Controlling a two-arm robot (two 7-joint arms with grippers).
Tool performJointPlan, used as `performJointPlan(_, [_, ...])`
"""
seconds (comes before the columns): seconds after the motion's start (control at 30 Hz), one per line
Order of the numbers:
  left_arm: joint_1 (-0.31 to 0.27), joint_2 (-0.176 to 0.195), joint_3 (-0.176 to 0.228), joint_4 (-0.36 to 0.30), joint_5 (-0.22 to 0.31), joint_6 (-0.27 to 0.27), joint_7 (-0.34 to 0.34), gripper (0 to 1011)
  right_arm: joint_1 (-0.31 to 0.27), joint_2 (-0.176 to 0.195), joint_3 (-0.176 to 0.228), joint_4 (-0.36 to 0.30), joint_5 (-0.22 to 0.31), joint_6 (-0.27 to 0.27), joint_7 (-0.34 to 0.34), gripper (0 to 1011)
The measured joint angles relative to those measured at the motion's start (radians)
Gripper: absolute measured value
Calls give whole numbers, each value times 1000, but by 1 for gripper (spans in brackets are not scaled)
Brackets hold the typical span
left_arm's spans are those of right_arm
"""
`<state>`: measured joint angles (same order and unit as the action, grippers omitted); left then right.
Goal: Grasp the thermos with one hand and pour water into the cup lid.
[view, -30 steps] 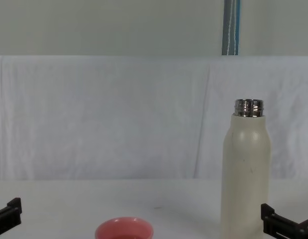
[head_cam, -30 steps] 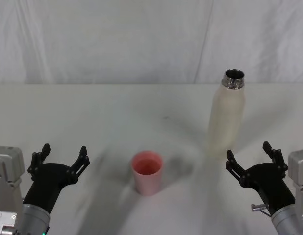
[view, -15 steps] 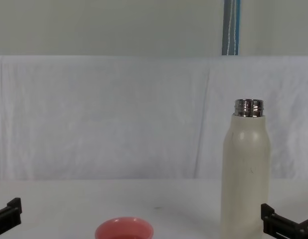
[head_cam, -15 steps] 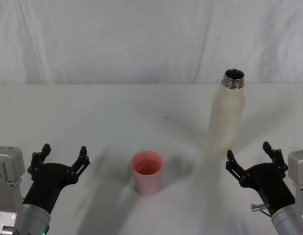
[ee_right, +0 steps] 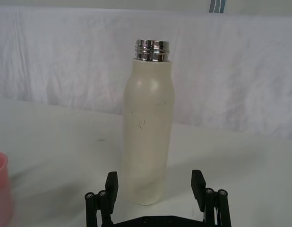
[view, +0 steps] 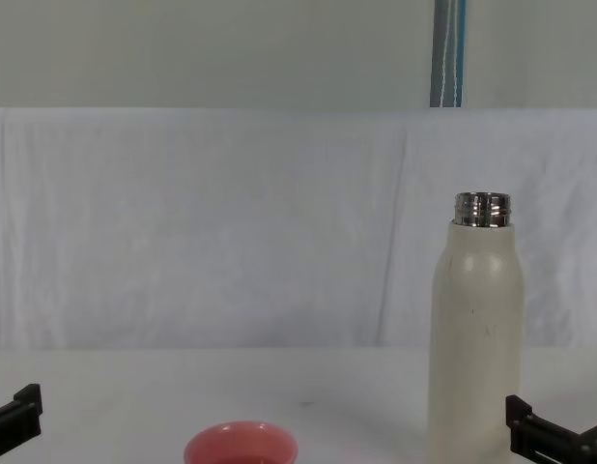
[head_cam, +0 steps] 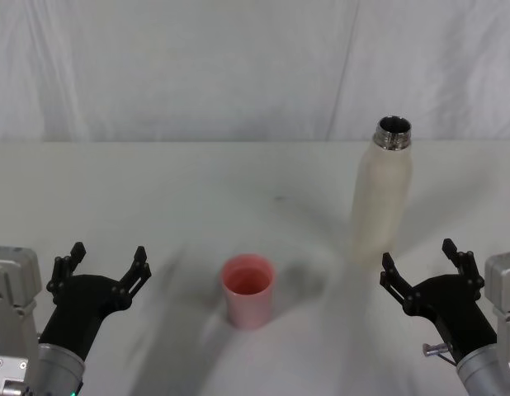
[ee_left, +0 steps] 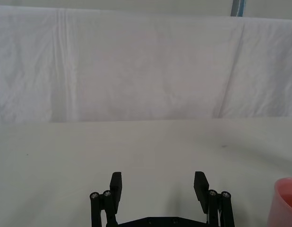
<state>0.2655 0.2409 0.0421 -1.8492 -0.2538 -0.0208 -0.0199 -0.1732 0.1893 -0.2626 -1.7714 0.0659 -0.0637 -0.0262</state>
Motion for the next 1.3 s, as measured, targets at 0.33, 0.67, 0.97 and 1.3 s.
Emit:
performJointPlan(0.33, [0, 0, 0, 0, 0, 0, 0, 1001, 0, 0, 0, 0, 0, 0, 0, 1000])
performJointPlan(0.67, [0, 0, 0, 0, 0, 0, 0, 1001, 0, 0, 0, 0, 0, 0, 0, 1000])
performJointPlan(0.97, [0, 0, 0, 0, 0, 0, 0, 1001, -1, -4, 16, -10, -5, 0, 36, 1000])
performJointPlan(1.3, [0, 0, 0, 0, 0, 0, 0, 1001, 14, -3, 53, -20, 44, 28, 128, 1000])
